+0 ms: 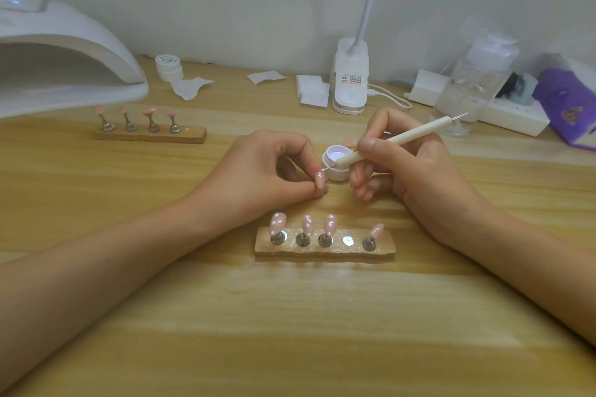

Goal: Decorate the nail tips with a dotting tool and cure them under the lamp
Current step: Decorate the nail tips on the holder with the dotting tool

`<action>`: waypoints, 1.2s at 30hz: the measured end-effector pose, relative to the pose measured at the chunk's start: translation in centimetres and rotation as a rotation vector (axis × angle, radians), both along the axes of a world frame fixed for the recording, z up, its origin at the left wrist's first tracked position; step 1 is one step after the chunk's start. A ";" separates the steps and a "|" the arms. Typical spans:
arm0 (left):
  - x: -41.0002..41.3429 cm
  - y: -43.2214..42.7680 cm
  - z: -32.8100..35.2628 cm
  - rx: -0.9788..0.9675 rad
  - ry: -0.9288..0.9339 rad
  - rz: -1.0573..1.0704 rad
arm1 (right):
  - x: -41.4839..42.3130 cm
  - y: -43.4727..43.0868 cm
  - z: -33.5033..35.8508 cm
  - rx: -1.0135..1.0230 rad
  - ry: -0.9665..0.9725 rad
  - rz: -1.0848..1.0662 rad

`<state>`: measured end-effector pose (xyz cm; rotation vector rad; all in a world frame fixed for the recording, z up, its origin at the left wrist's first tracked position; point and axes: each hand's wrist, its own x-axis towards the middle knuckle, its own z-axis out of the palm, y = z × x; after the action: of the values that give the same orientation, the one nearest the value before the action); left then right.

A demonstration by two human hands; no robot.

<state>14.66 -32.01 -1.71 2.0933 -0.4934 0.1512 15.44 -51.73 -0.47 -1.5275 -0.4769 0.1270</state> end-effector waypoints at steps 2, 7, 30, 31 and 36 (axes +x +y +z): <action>0.0 0.0 0.1 -0.003 0.004 -0.002 | 0.0 0.0 0.0 -0.024 0.001 0.008; -0.1 0.0 0.2 0.002 0.012 -0.010 | 0.0 0.0 0.0 -0.050 0.003 0.012; -0.1 0.1 0.1 0.003 0.024 -0.014 | 0.0 0.0 0.0 -0.066 0.011 0.017; -0.1 0.1 0.1 0.003 0.025 -0.012 | 0.0 0.0 0.1 -0.066 0.013 0.015; -0.1 0.0 0.2 0.007 0.030 -0.001 | 0.0 0.1 0.1 -0.064 0.018 0.012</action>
<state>14.54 -31.99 -1.51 2.0988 -0.4769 0.1176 15.46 -51.66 -0.41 -1.5848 -0.4719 0.1662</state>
